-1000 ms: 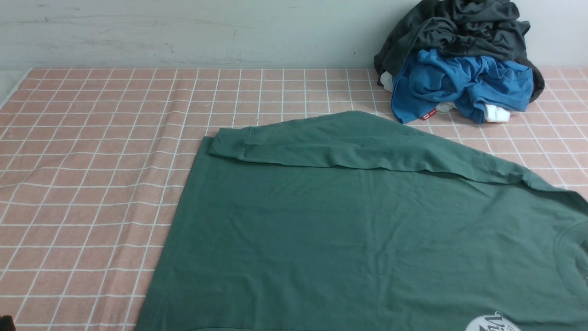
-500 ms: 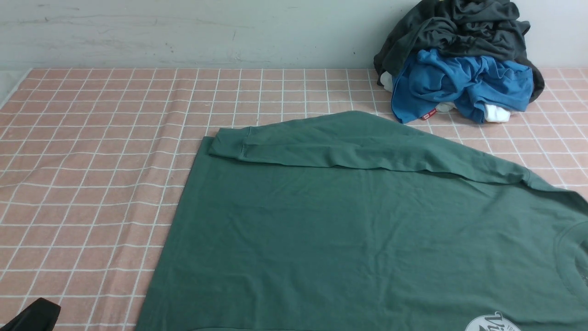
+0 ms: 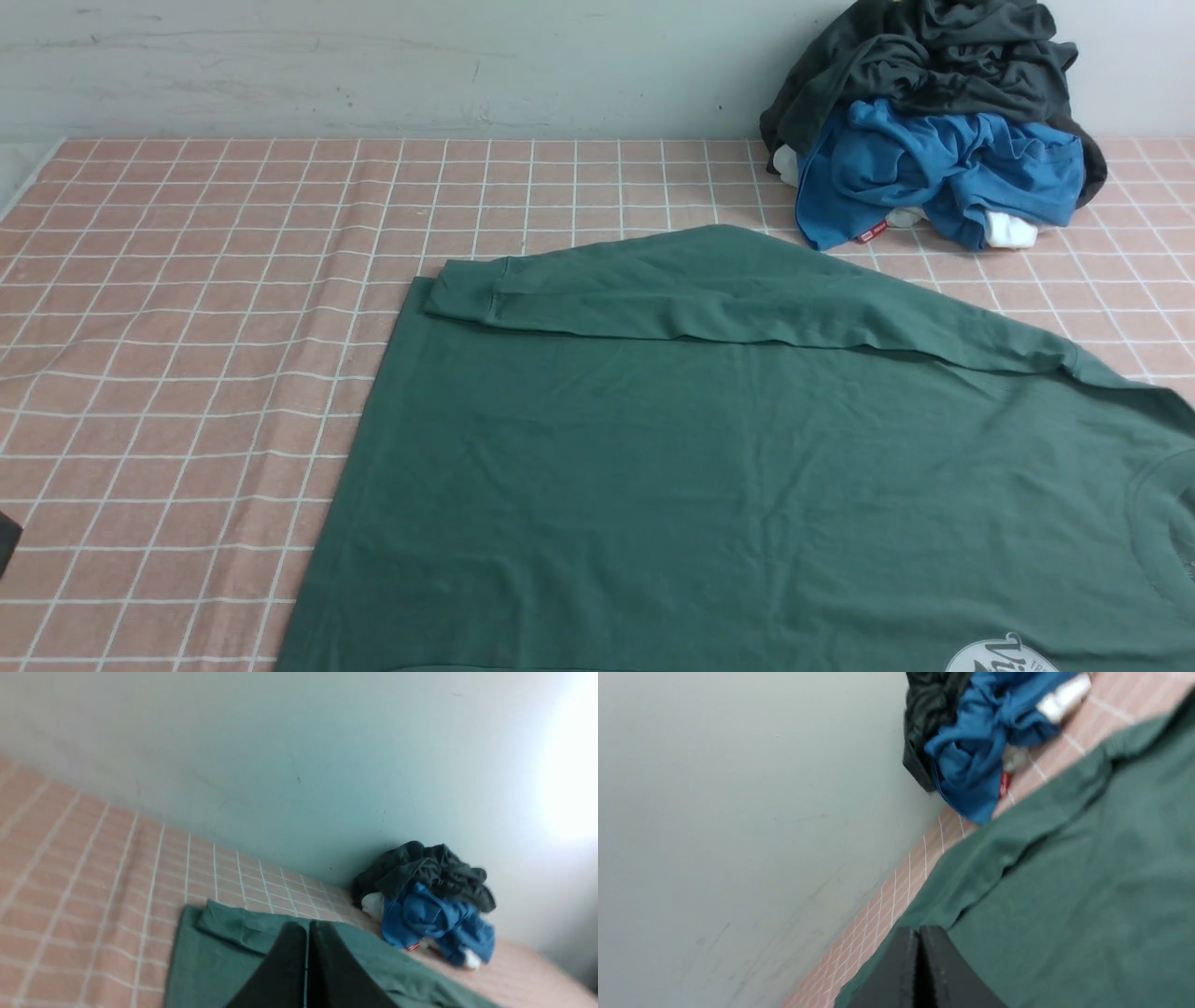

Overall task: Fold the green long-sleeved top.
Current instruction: Use the left arm to clamp the cuff closest to it

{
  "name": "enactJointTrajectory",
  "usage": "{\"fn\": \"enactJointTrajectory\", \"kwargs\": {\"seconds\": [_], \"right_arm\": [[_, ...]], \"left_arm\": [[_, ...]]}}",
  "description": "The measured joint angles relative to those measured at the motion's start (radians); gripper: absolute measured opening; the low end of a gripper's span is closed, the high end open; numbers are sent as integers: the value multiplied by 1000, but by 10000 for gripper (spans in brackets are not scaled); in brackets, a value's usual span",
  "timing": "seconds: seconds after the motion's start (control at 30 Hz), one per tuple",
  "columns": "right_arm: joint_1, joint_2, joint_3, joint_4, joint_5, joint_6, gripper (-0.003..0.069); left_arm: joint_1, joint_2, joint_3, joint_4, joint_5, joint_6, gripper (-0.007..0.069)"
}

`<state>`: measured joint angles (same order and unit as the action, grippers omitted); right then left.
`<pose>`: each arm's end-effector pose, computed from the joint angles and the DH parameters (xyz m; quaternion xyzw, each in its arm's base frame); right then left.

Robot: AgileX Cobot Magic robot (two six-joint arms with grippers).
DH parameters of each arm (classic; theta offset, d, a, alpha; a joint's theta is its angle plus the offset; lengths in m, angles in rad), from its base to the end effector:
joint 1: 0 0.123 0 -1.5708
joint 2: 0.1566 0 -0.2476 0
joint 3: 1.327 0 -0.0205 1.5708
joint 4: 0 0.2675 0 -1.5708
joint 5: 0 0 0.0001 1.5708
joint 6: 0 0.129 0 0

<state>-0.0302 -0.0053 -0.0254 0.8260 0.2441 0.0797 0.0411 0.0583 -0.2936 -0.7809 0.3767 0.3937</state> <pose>0.1459 0.0186 0.2058 0.2655 0.6736 0.3451 0.5972 0.1310 -0.0281 0.2860 -0.0404 0.6891 -0.1997 0.6954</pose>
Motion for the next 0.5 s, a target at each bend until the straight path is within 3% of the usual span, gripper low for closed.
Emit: {"fn": "enactJointTrajectory", "kwargs": {"seconds": [0.2, 0.33, 0.5], "right_arm": [[0, 181, -219, -173, -14, -266, -14], [2, 439, -482, -355, 199, -392, -14], [60, 683, -677, -406, 507, -394, -14]], "left_arm": [[0, 303, -233, 207, 266, 68, -3], [-5, 583, -440, 425, 518, 75, -3], [-113, 776, -517, 594, 602, 11, -3]]}}
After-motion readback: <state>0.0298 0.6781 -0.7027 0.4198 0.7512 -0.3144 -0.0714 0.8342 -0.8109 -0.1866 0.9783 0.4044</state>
